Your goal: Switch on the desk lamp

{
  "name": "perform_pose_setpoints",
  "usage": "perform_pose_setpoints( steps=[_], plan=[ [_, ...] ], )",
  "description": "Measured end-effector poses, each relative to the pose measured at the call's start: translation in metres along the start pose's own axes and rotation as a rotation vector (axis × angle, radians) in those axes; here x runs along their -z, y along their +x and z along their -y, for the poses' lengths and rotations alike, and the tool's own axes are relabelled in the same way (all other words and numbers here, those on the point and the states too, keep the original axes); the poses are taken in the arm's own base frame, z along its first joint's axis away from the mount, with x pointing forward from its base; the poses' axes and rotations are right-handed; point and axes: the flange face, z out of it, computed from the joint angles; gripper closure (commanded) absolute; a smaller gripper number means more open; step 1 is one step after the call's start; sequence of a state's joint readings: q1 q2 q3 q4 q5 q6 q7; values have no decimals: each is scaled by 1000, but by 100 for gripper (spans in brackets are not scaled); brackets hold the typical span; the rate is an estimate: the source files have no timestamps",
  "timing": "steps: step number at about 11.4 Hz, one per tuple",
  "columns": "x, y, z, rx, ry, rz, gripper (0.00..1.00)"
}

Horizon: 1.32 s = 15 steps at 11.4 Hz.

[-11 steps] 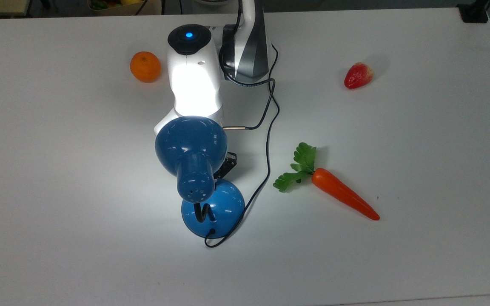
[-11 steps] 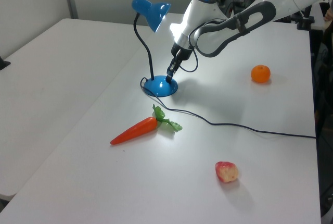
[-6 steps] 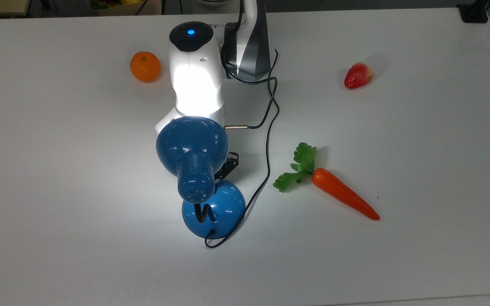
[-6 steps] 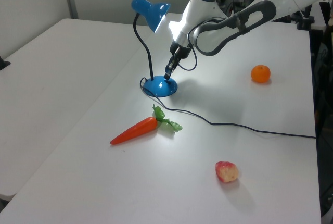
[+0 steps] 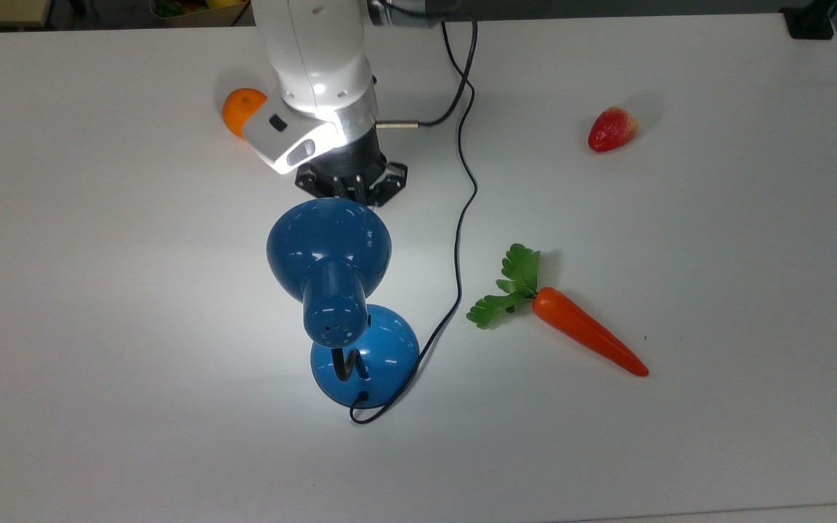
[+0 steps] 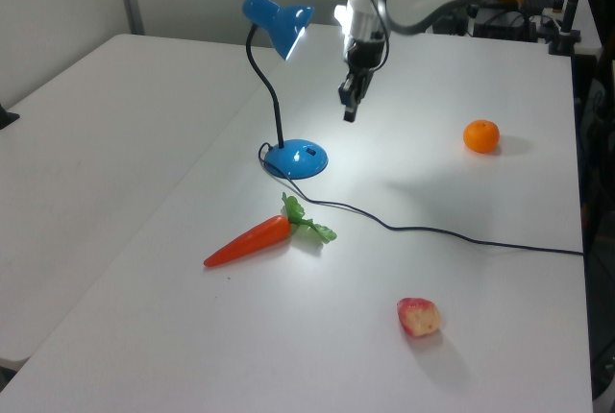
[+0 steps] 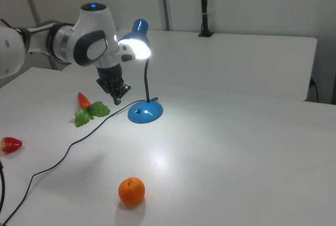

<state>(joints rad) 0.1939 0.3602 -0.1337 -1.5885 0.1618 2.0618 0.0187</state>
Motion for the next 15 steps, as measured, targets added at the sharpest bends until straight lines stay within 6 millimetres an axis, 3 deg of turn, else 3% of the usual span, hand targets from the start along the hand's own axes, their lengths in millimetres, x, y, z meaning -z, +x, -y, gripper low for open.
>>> perform_pose_setpoints(
  steps=[1, 2, 3, 4, 7, 15],
  plan=[
    [26, -12, -8, -17, 6, 51, 82],
    [53, -25, -20, -35, 13, 93, 56],
    [75, -37, -32, -52, 18, 124, 20],
    [96, -49, -44, -67, 17, 151, 0],
    [128, -75, -64, -118, -87, 202, 0],
    [138, -79, -66, -188, -130, 185, 0]
  ],
)
